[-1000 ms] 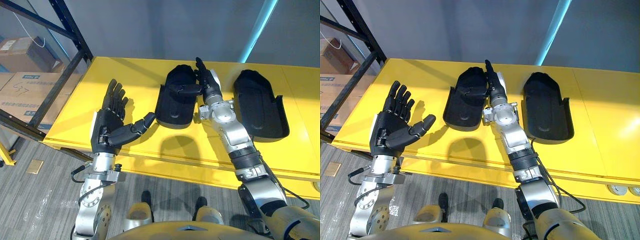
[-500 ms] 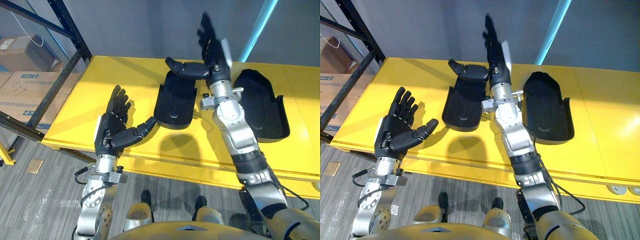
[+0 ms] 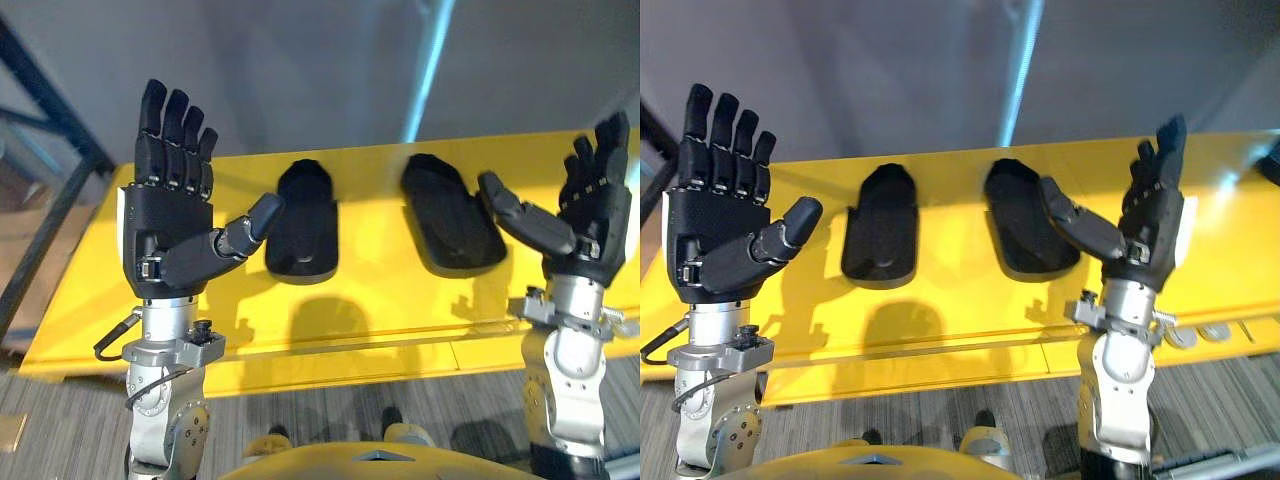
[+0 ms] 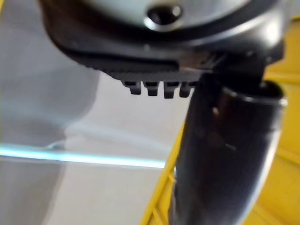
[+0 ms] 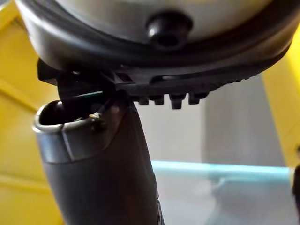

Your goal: Walk over and take three plastic housings, then place them on the shelf

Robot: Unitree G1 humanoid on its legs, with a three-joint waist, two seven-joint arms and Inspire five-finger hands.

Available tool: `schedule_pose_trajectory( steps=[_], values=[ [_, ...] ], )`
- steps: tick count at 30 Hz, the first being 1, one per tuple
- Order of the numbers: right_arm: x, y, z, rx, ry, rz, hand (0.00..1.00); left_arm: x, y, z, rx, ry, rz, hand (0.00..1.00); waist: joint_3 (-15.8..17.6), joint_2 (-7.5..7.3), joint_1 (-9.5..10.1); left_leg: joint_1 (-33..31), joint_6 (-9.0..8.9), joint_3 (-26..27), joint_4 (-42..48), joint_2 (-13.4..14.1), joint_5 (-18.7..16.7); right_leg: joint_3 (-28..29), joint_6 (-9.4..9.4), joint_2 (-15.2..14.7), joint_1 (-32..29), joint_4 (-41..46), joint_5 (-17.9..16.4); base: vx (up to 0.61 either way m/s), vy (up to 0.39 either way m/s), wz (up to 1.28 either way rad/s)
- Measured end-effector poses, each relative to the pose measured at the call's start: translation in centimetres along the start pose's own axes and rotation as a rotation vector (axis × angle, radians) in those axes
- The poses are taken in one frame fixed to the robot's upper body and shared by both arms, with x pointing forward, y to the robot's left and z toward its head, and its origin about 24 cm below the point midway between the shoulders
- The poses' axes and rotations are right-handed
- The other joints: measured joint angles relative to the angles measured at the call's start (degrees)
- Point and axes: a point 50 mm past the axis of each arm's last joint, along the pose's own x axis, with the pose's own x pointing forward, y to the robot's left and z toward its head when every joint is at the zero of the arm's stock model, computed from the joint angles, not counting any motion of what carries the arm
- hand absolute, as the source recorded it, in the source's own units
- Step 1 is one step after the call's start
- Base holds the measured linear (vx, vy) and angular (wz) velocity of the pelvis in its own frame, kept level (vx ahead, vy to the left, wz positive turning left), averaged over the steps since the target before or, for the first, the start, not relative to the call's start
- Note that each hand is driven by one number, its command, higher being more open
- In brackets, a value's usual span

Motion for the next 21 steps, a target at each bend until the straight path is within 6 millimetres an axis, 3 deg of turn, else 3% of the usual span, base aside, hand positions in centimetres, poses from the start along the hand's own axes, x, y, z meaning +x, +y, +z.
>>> schedule_pose_trajectory(
  steps=[5, 8, 9, 10, 11, 12, 13, 14, 17, 21],
  values=[
    [-3.5, -3.9, 0.8, 0.017, 0.05, -0.183, 1.0, 0.2, 0.4, 0.1, 0.005, -0.021, 0.101, 1.0, -0.1, 0.06, -6.07, 0.9, -0.78, 6.2, 0.2, 1.0, -1.6, 5.8, 0.25, 1.7, -2.2, -1.6, 1.3, 0.03, 0.002, -0.59],
    [-4.5, -4.3, 0.6, 0.082, 0.064, -0.211, 1.0, 0.5, 0.9, 0.5, 0.012, -0.066, 0.19, 1.0, -0.1, 0.08, -6.66, -0.5, -0.55, 6.7, 4.2, 1.2, -4.1, 9.6, -0.16, 2.7, -4.3, -1.5, 1.9, 0.02, -0.01, -0.64],
    [-4.3, -4.0, 0.5, 0.109, 0.063, -0.189, 1.0, 0.5, 1.2, 0.8, 0.029, -0.086, 0.223, 1.0, -0.1, 0.2, -6.05, -2.3, 1.13, 1.8, 7.5, 1.2, -6.2, 11.5, -0.53, 3.2, -5.5, -1.4, 2.4, 0.0, -0.025, -1.18],
    [-3.8, -2.9, 0.5, 0.144, 0.051, -0.127, 1.0, 0.3, 1.9, 1.3, 0.075, -0.106, 0.28, 1.0, 0.2, 0.58, -4.19, -4.5, 2.87, -6.3, 12.4, 1.2, -9.4, 15.3, -0.74, 4.3, -6.9, -1.4, 3.0, -0.02, -0.009, -1.36],
    [-3.4, -2.2, 0.5, 0.164, 0.039, -0.086, 1.0, 0.2, 2.2, 1.4, 0.084, -0.112, 0.311, 1.0, 0.4, 1.04, -3.19, -5.2, 3.26, -10.4, 14.6, 1.0, -11.5, 17.1, -0.96, 4.9, -7.2, -1.5, 3.0, -0.05, 0.069, -1.74],
    [-2.5, -0.9, 0.5, 0.216, 0.017, 0.002, 1.0, -0.1, 2.6, 1.5, 0.089, -0.114, 0.354, 1.0, 1.2, 2.11, -1.77, -5.4, 3.1, -17.8, 17.9, 0.8, -15.4, 19.9, -0.8, 6.5, -7.4, -1.4, 3.2, -0.06, 0.126, -1.38],
    [-1.7, 0.4, 0.3, 0.253, 0.012, 0.071, 1.0, -0.5, 2.7, 1.4, 0.09, -0.105, 0.37, 1.0, 0.7, 3.48, -1.08, -5.5, 2.28, -21.7, 19.4, 0.8, -17.8, 21.4, -0.8, 7.6, -7.7, -1.3, 3.5, -0.12, 0.272, -1.3],
    [-0.8, 2.2, 0.2, 0.277, 0.004, 0.151, 1.0, -0.7, 2.7, 1.4, 0.097, -0.094, 0.363, 1.0, 0.2, 4.27, -0.76, -5.8, 1.7, -23.8, 20.7, 0.1, -20.5, 22.7, -0.39, 8.1, -8.4, -0.9, 3.7, -0.11, 0.251, -0.78],
    [-0.7, 5.5, -0.3, 0.33, 0.052, 0.236, 1.0, -0.3, 2.2, 1.7, 0.095, -0.124, 0.294, 1.0, 1.0, 2.19, 0.91, -8.6, 2.98, -22.4, 24.9, -2.4, -21.6, 24.7, 0.46, 6.6, -11.2, 1.8, 4.3, -0.12, 0.212, -0.29],
    [-3.5, 5.8, -1.9, 0.385, 0.206, 0.193, 1.0, -0.7, 2.0, 1.5, 0.079, -0.124, 0.307, 1.0, 2.2, 0.25, 2.02, -8.1, 3.66, -21.4, 27.2, -4.2, -22.2, 25.7, 1.5, 5.9, -11.8, 4.1, 5.1, -0.05, 0.142, -0.26]
  ],
)
